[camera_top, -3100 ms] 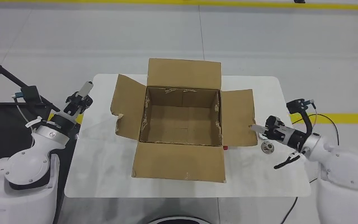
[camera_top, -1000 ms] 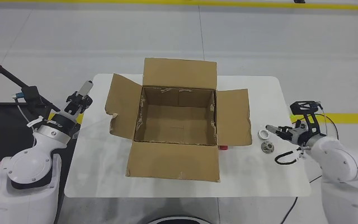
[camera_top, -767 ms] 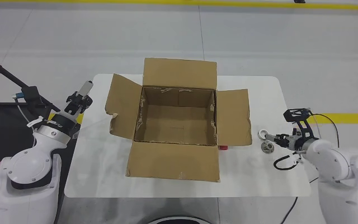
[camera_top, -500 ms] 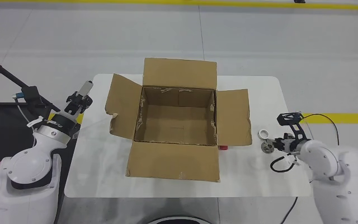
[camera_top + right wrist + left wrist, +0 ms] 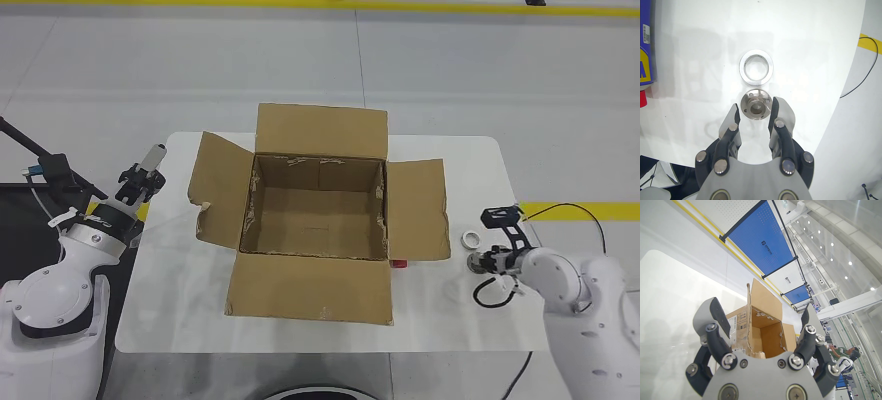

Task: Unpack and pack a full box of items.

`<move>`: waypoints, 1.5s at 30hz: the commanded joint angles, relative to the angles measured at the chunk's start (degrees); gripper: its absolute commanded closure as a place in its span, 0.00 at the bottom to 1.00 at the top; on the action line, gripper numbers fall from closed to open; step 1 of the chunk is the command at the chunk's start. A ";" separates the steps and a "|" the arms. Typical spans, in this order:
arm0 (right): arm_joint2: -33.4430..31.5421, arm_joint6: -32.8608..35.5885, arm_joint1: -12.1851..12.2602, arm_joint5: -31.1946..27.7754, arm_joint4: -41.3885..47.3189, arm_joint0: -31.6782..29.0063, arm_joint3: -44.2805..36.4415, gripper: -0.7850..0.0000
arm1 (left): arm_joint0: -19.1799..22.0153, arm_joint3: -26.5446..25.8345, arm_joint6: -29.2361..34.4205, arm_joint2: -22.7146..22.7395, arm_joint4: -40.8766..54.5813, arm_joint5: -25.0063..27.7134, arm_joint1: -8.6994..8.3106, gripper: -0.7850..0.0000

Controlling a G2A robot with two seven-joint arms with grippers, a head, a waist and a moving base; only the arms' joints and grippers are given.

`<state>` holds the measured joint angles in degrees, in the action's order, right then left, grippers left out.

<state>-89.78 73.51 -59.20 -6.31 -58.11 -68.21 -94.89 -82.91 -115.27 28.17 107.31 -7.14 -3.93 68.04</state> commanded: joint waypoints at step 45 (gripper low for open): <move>10.06 -13.78 -0.50 2.95 12.47 10.10 -27.07 1.00 | 0.00 0.00 0.00 0.00 0.00 0.00 0.00 0.00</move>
<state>-82.71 61.09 -59.47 -3.22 -45.47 -59.00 -121.22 -82.91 -115.27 28.17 107.31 -7.14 -3.93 68.04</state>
